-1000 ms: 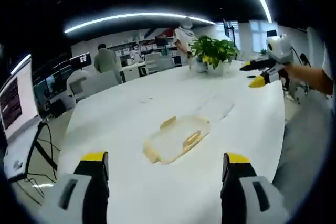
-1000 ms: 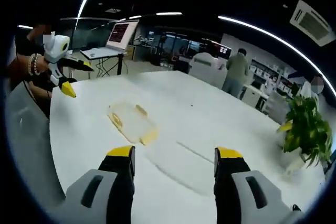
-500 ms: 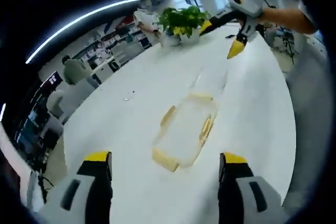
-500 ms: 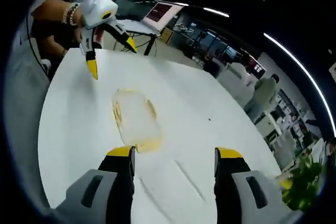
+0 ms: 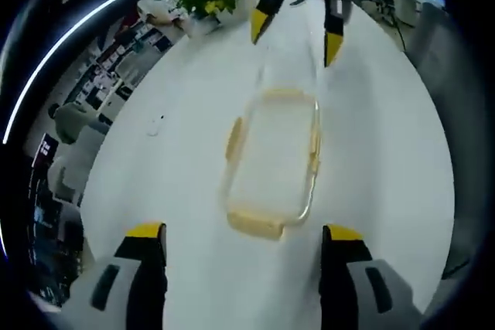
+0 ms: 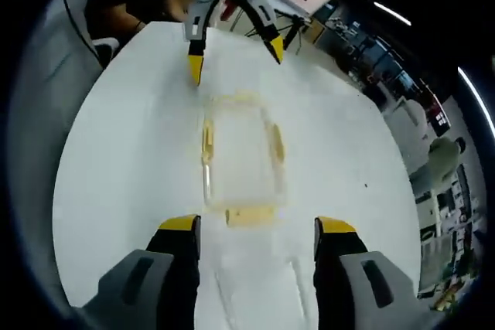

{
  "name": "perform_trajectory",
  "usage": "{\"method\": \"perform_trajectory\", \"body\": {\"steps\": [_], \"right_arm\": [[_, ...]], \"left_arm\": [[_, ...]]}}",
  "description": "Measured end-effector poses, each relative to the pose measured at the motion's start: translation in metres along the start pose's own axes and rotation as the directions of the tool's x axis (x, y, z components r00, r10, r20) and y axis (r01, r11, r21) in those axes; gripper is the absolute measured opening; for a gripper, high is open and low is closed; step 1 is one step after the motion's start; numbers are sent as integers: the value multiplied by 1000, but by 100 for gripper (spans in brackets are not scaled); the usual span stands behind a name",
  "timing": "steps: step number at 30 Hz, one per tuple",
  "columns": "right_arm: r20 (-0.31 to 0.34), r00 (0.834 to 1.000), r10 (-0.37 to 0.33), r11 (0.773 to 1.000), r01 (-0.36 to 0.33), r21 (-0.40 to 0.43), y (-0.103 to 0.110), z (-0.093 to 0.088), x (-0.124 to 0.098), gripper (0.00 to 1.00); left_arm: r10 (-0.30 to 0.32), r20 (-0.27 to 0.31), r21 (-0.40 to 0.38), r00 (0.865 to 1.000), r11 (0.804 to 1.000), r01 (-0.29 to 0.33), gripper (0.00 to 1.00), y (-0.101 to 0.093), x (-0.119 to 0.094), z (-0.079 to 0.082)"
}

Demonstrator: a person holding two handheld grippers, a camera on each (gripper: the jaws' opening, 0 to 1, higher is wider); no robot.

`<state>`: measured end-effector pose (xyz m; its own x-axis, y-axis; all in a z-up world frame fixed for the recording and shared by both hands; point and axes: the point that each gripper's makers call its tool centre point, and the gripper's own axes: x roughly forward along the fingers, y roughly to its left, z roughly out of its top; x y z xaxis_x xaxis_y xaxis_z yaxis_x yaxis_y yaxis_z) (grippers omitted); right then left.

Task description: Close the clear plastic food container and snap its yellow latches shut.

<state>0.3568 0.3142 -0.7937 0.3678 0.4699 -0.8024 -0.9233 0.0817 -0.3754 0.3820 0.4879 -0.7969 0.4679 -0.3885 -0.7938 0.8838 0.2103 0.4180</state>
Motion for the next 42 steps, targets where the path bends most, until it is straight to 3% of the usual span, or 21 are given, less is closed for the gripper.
{"method": "perform_trajectory", "body": {"steps": [1, 4, 6, 12, 17, 20, 24, 29, 30, 35, 42], "right_arm": [[-29, 999, 38, 999, -38, 15, 3, -5, 5, 57], [-65, 996, 67, 998, -66, 17, 0, -11, 14, 58], [-123, 984, 129, 992, -128, 16, 5, -20, 19, 59], [-130, 972, 195, 981, -191, 48, -1, -22, 35, 60], [-151, 955, 256, 966, -249, 63, 3, -28, 44, 59], [-160, 952, 259, 965, -251, 70, -1, -29, 50, 59], [-158, 947, 278, 960, -267, 89, -4, -27, 52, 58], [-168, 928, 331, 942, -315, 113, -2, -28, 54, 58], [-173, 925, 339, 939, -323, 116, -2, -28, 55, 59], [-192, 907, 375, 926, -358, 121, -3, -29, 58, 62], [-245, 888, 389, 921, -380, 87, -1, -27, 60, 64]], "left_arm": [[-12, -11, 6, 1000, 1000, 12, 79, 0, 2, -2], [-47, -55, 49, 997, 998, 49, 78, 6, 12, -8], [-59, -95, 90, 994, 994, 68, 78, 10, 17, -12], [-195, -117, 78, 974, 976, 204, 77, 0, 30, -13], [-229, -146, 86, 962, 966, 243, 77, 3, 39, -17], [-302, -134, 43, 944, 950, 310, 76, -5, 44, -15], [-333, -148, 44, 931, 938, 343, 74, -3, 48, -17], [-446, -169, -32, 879, 894, 447, 65, -14, 48, -23], [-423, -170, -6, 890, 904, 428, 66, -9, 50, -22], [-435, -194, 31, 879, 893, 449, 71, -11, 53, -18], [-438, -190, 38, 878, 891, 453, 72, -12, 53, -19]]}}
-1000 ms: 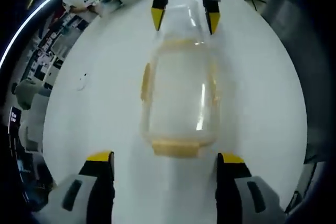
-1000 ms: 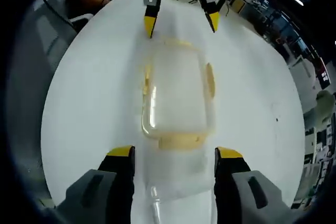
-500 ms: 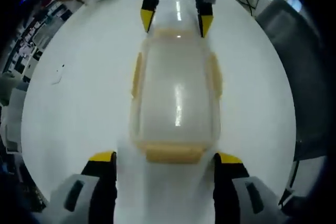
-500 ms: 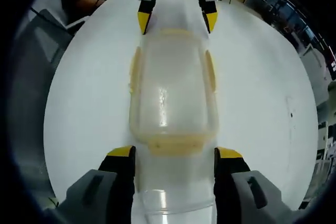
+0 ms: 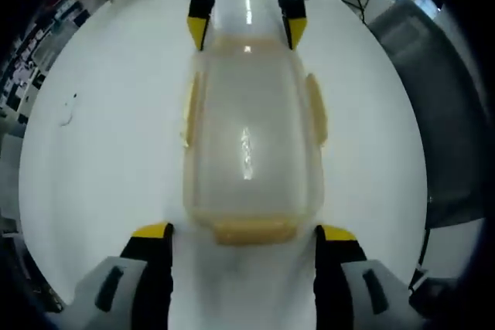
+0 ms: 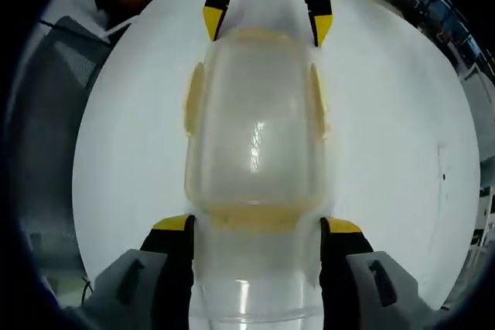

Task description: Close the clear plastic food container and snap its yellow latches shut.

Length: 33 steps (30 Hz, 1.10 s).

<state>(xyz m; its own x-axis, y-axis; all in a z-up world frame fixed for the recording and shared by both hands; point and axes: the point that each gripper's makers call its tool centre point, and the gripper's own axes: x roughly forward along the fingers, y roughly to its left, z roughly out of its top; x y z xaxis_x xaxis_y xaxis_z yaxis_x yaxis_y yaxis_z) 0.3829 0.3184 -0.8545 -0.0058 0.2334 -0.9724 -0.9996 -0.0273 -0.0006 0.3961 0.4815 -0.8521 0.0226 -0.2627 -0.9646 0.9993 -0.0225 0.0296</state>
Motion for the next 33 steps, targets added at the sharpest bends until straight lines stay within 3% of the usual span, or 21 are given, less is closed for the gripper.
{"method": "perform_trajectory", "body": {"steps": [13, 21, 33], "right_arm": [[17, 1000, 3, 1000, -3, 8, 3, 3, 1, 73], [2, 1000, 7, 1000, -7, -2, 1, 3, 2, 73], [1, 1000, 5, 1000, -5, -4, 5, 4, 2, 72]], "left_arm": [[-3, -24, 4, 1000, 1000, 3, 73, 2, 1, -1], [0, -71, -10, 998, 1000, -1, 66, 7, 1, 0], [5, -60, -25, 998, 1000, -7, 59, 7, -1, 1]]}}
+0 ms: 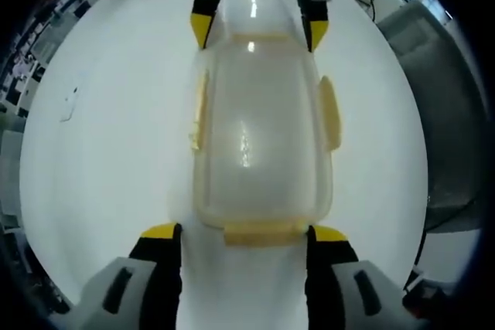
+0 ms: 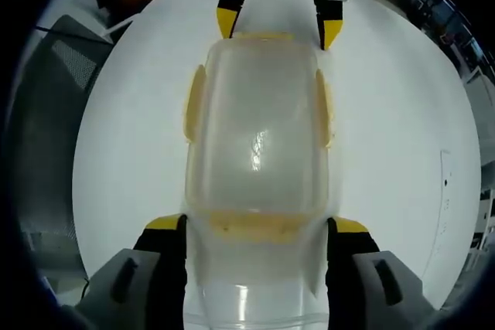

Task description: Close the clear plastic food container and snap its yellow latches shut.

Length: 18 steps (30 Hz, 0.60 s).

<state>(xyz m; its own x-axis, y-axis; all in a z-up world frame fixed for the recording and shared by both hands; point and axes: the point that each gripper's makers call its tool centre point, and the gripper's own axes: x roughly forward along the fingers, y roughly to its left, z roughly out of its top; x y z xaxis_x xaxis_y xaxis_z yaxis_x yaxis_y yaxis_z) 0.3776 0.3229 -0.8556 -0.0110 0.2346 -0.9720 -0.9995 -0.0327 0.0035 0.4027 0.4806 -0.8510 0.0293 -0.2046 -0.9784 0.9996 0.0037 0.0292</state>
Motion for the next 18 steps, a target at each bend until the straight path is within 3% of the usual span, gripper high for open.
{"method": "perform_trajectory", "body": {"steps": [7, 18], "right_arm": [[6, 1000, 0, 1000, 0, -6, 3, 1, 0, 70], [21, 1000, -11, 999, 10, 30, 3, 2, -1, 65]], "left_arm": [[7, 35, -50, 999, 999, -5, 37, -1, 0, 4], [5, 8, -35, 1000, 999, -5, 34, -6, 0, 6]]}}
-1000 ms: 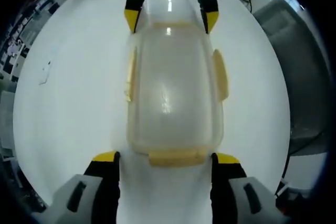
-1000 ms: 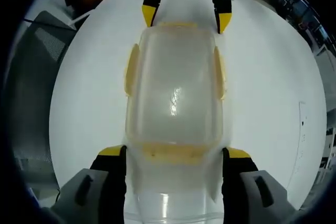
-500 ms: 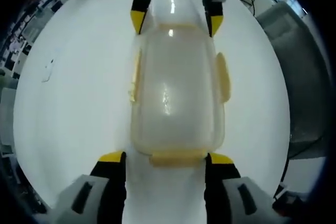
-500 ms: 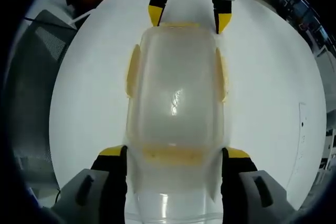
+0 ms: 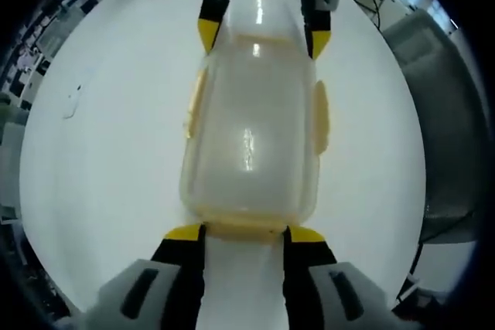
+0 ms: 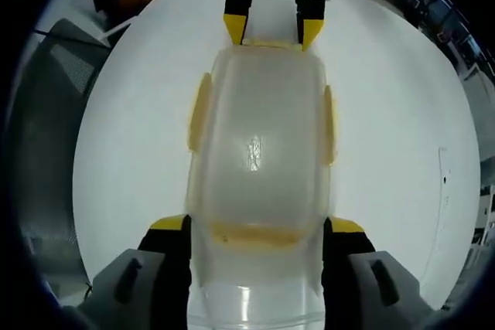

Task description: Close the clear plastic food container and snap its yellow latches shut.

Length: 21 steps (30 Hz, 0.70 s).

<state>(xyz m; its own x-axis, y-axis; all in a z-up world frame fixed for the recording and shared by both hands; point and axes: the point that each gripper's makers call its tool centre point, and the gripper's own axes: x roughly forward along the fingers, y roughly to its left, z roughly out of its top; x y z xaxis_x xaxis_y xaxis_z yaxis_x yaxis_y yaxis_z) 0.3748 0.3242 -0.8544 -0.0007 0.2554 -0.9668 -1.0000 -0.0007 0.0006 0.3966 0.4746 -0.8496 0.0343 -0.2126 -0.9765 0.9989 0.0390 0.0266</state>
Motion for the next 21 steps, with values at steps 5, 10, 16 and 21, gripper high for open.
{"method": "perform_trajectory", "body": {"steps": [5, 10, 16, 21], "right_arm": [[27, 1000, -6, 1000, 6, 19, 1, 0, 0, 64], [13, 1000, -16, 998, 15, 53, -3, -5, -1, 58], [-7, 1000, -20, 999, 20, 44, -6, -11, -3, 38], [-28, 999, -14, 999, 15, 38, -9, -9, -3, 38]], "left_arm": [[0, -3, 1, 1000, 1000, 0, 34, -2, 0, 1], [0, -3, 0, 1000, 1000, 0, 35, -4, -1, 1], [-1, -4, 6, 1000, 1000, 1, 34, -4, 0, 0], [-1, -19, 16, 1000, 1000, 2, 35, -3, 1, 0]]}}
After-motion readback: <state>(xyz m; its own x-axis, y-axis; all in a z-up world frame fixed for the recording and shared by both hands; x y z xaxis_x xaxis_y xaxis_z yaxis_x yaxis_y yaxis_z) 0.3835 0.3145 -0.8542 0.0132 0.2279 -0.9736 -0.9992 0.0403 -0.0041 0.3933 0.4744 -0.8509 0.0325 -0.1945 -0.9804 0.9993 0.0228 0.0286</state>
